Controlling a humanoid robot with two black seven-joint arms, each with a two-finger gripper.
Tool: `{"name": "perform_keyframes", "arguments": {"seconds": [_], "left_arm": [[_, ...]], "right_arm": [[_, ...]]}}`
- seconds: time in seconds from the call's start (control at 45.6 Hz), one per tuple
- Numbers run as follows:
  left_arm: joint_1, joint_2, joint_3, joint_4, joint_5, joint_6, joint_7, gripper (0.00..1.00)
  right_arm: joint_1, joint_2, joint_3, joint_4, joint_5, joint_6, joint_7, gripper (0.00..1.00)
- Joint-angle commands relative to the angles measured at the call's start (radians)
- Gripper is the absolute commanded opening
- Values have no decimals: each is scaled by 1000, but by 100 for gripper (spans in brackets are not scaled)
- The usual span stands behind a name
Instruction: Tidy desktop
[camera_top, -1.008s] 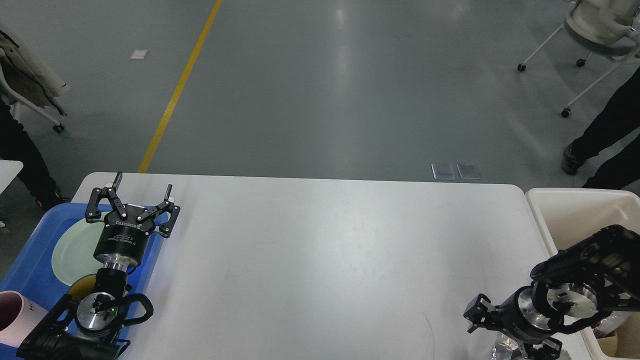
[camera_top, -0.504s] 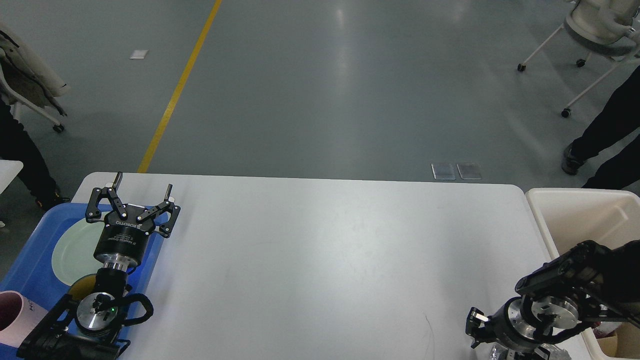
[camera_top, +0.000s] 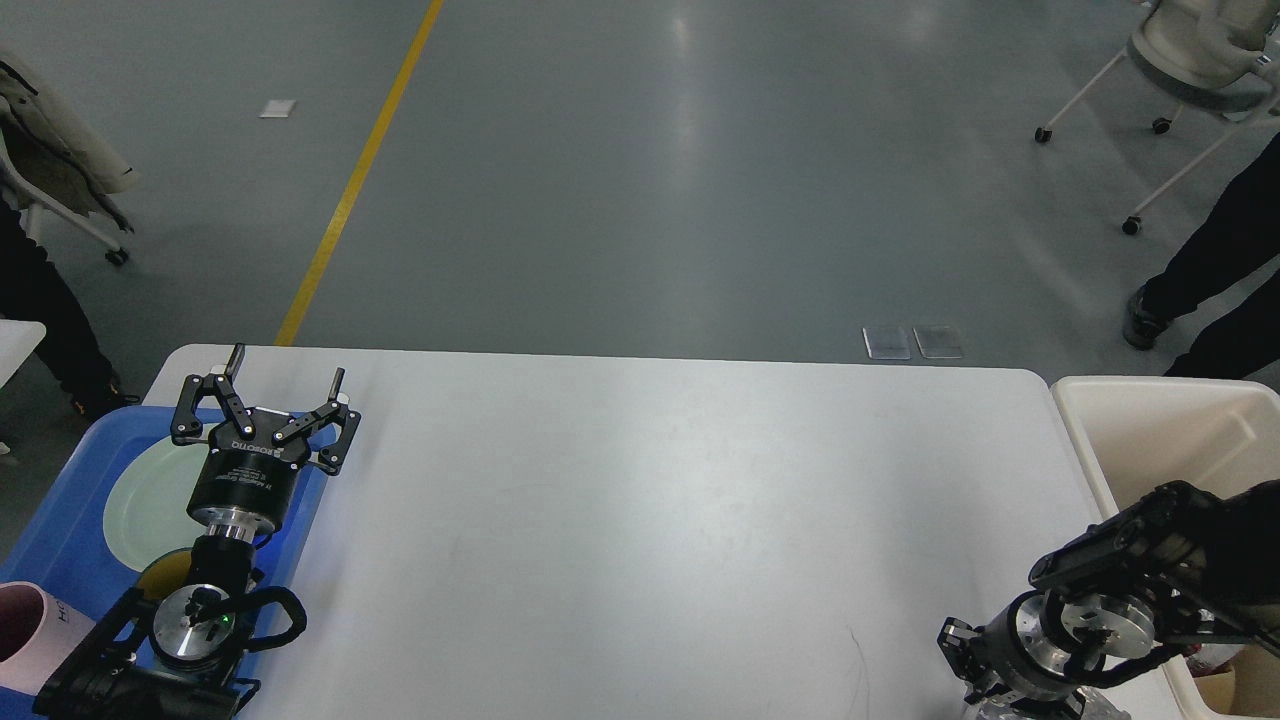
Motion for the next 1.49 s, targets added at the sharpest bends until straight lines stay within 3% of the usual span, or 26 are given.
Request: {"name": "perform_keyframes", "arguments": {"seconds": [0.0,0.088,0.241,0.416,0.657,0.855,1.118,1.249,1.468], "left_arm": [[1,0,0,0,0,0,0,97],[-1,-1,0,0,0,0,0,97],[1,0,0,0,0,0,0,97],[1,-2,0,0,0,-1,0,97],[1,0,0,0,0,0,0,97],[-1,0,0,0,0,0,0,97],[-1,0,0,0,0,0,0,97],[1,0,0,0,0,0,0,97],[1,0,0,0,0,0,0,97]], "right_arm": [[33,-20,-2,46,5,21,-2,0],[120,-61,-17,101,10,88,-10,0],[341,-115,-61,162,20,343,-61,0],[739,-56,-256,260,85,560,-62,0],[1114,-48,-330,303,85,776,-62,0],[1205,-57,-356,319,85,745,-61,0],[1135,-114,-480,255,79,543,-61,0],[942,-264,-514,71,18,363,-61,0],[590,-370,-382,-176,-19,164,-54,0]]}}
